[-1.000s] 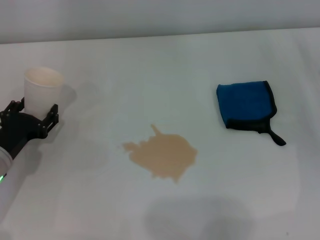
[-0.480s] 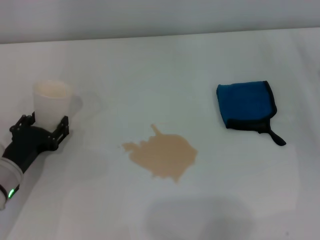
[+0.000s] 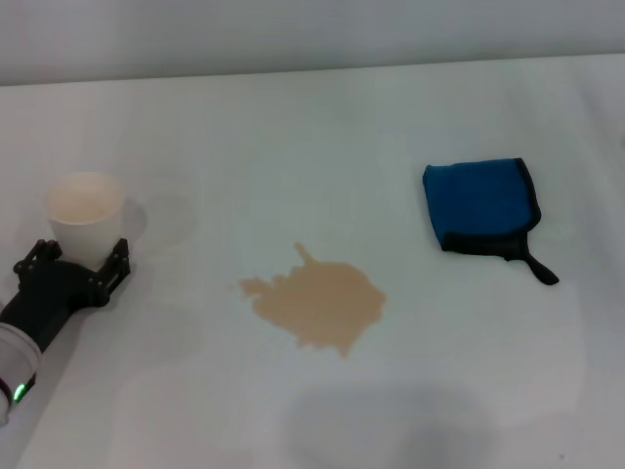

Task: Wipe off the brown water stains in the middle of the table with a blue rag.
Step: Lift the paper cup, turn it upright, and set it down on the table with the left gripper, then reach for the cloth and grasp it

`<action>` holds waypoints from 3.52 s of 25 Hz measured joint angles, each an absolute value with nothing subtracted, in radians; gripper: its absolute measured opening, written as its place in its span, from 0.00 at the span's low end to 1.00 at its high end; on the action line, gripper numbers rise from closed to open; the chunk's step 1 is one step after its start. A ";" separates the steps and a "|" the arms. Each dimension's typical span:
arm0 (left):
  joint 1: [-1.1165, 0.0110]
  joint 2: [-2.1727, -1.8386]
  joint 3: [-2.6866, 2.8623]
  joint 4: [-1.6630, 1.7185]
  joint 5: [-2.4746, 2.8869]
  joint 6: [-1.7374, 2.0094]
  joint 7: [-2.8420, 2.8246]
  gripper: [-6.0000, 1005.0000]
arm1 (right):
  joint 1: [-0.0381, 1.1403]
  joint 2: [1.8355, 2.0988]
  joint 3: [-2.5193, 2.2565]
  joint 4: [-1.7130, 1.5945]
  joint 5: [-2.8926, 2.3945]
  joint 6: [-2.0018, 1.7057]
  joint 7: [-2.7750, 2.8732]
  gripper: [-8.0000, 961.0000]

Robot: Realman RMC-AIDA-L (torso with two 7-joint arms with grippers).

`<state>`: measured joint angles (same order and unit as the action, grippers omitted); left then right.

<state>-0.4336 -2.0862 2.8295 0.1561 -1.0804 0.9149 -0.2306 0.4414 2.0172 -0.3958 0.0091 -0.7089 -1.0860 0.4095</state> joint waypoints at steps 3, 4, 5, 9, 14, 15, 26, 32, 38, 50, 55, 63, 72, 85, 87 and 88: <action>-0.433 -2.086 2.829 0.161 -1.082 0.914 -0.229 0.72 | 0.439 2.017 -0.396 0.009 -0.708 -1.086 0.410 0.89; -0.434 -2.086 2.829 0.161 -1.083 0.914 -0.228 0.73 | 0.438 2.017 -0.395 0.009 -0.708 -1.086 0.410 0.89; -0.434 -2.086 2.829 0.162 -1.084 0.914 -0.227 0.74 | 0.437 2.017 -0.394 0.009 -0.708 -1.086 0.410 0.89; -0.434 -2.086 2.830 0.165 -1.085 0.915 -0.226 0.78 | 0.436 2.016 -0.390 0.009 -0.708 -1.086 0.410 0.89; -0.424 -2.086 2.830 0.182 -1.085 0.924 -0.223 0.84 | 0.436 2.016 -0.394 0.009 -0.709 -1.086 0.410 0.89; -0.420 -2.086 2.830 0.185 -1.085 0.927 -0.222 0.85 | 0.436 2.016 -0.395 0.009 -0.709 -1.087 0.410 0.89; -0.310 -2.085 2.816 0.238 -1.128 1.028 -0.171 0.89 | 0.441 2.014 -0.397 0.001 -0.713 -1.087 0.410 0.89; -0.225 -2.085 2.816 0.270 -1.133 1.121 -0.148 0.89 | 0.441 2.014 -0.397 0.000 -0.710 -1.087 0.408 0.89; -0.171 -2.083 2.817 0.317 -1.134 1.166 -0.165 0.89 | 0.442 2.015 -0.397 0.000 -0.711 -1.086 0.410 0.89; -0.112 -2.077 2.816 0.244 -1.247 1.362 -0.353 0.89 | 0.428 1.999 -0.789 -0.221 -0.885 -1.062 0.994 0.88; -0.139 -2.075 2.816 0.215 -1.253 1.363 -0.391 0.89 | 0.432 1.945 -1.078 -0.412 -0.992 -0.996 1.302 0.87; -0.166 -2.077 2.816 0.194 -1.260 1.355 -0.395 0.89 | 0.584 1.799 -1.310 -0.459 -1.336 -1.038 1.774 0.85; -0.177 -2.076 2.816 0.184 -1.265 1.355 -0.410 0.89 | 0.722 1.783 -1.320 -0.499 -1.788 -1.162 2.058 0.85; -0.186 -2.075 2.816 0.172 -1.266 1.356 -0.412 0.89 | 0.818 1.817 -1.314 -0.546 -2.193 -1.159 2.253 0.84; -0.186 -2.075 2.816 0.169 -1.265 1.356 -0.413 0.89 | 0.838 1.826 -1.314 -0.544 -2.254 -1.155 2.272 0.84; -0.188 -2.075 2.816 0.168 -1.265 1.356 -0.413 0.89 | 0.846 1.831 -1.313 -0.543 -2.288 -1.152 2.281 0.84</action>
